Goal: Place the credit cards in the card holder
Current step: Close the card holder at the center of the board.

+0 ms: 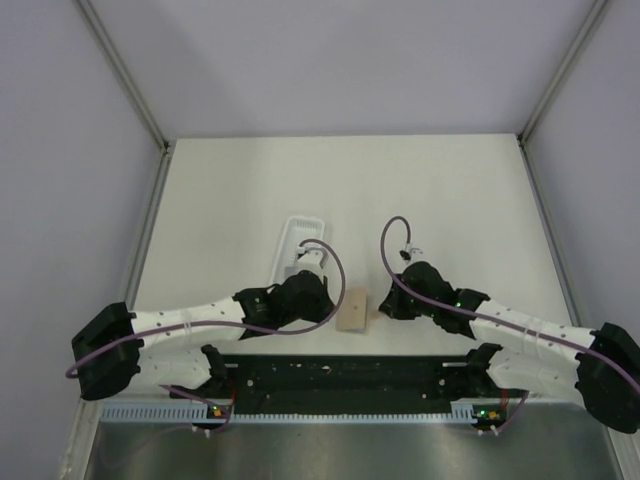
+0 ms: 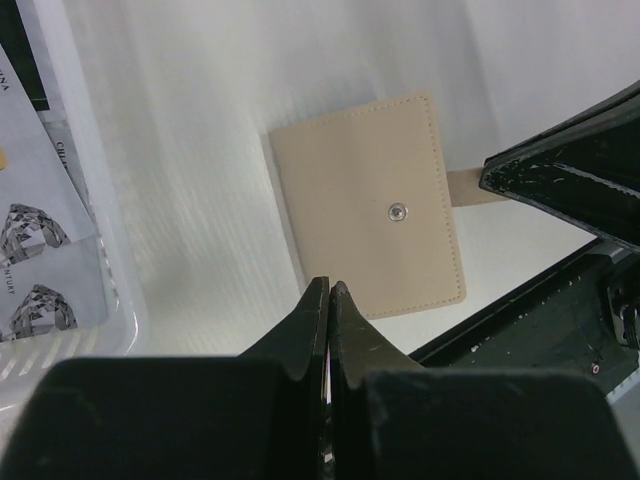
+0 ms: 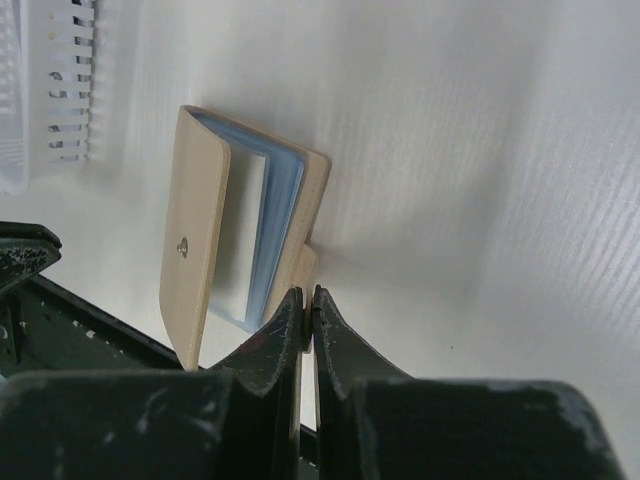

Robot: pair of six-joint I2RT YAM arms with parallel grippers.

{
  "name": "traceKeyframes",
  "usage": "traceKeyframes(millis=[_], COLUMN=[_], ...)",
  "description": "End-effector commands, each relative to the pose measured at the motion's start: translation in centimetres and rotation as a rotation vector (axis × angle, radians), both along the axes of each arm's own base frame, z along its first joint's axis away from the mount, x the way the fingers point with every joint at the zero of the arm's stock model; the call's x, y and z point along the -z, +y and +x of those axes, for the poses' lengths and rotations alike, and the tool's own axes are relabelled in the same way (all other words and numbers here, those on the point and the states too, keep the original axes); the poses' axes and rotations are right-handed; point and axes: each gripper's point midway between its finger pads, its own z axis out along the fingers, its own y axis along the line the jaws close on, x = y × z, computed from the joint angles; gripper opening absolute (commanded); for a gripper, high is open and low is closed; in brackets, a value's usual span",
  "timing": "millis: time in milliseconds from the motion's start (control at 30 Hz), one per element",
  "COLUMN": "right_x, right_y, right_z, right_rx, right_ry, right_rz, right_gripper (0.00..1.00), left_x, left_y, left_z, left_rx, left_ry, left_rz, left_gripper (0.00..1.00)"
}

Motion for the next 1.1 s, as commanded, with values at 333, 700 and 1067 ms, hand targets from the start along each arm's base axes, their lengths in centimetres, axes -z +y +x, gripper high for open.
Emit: traceKeyframes(millis=[333,700,1067], right_x=[-1.0,-2.2,-2.7], right_y=[-2.7,-2.6,-1.5], right_z=[0.3,2.0,2.7], right_rx=[0.008,-0.021,-0.070], right_ry=[-0.052,-0.099,-0.099], right_rz=[-0.096,-0.116,-0.099], right_gripper=[0.02,0.02,0.04], left_x=[-1.7,-0.3,0.8], left_y=[-4.7,-5.6,-6.0], left_z=[0.5,-0.7,-0.7], left_rx=[0.106,0.158,0.155], left_ry=[-0.020,0.030,0.053], left_rz=[-0.127,-0.161,-0.153], left_gripper=[0.00,0.00,0.00])
